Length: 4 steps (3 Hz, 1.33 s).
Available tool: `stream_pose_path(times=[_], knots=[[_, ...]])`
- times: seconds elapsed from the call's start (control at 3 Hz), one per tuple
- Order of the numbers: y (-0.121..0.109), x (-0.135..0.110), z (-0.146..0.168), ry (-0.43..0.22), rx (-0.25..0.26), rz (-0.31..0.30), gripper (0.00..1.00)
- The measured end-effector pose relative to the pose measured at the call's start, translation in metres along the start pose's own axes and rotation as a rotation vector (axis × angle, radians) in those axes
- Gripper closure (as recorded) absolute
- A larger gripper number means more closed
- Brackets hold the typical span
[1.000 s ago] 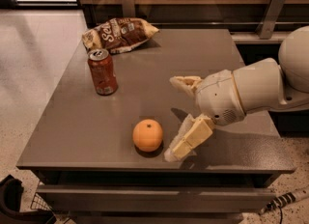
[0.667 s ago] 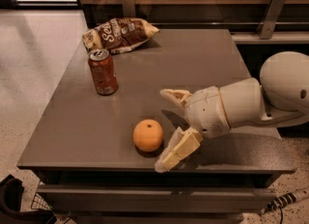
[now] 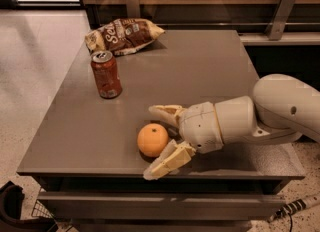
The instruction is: Move orange near brown chip bag
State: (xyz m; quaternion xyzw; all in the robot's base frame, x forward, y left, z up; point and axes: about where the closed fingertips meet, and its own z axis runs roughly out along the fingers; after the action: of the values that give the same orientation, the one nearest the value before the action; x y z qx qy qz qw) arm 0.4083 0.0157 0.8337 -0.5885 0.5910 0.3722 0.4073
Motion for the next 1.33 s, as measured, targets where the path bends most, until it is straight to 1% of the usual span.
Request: stream_pose_path(times=[0.33,1.0,1.33], knots=[[0.0013,-0.002,0.0022,0.0,-0.005,-0.006,0.46],[0.0031,-0.0043,0.0047,0.002,-0.011,-0.012,0.93],[0.0019,-0.0061,0.0043,-0.001,-0.011,-0.014,1.0]])
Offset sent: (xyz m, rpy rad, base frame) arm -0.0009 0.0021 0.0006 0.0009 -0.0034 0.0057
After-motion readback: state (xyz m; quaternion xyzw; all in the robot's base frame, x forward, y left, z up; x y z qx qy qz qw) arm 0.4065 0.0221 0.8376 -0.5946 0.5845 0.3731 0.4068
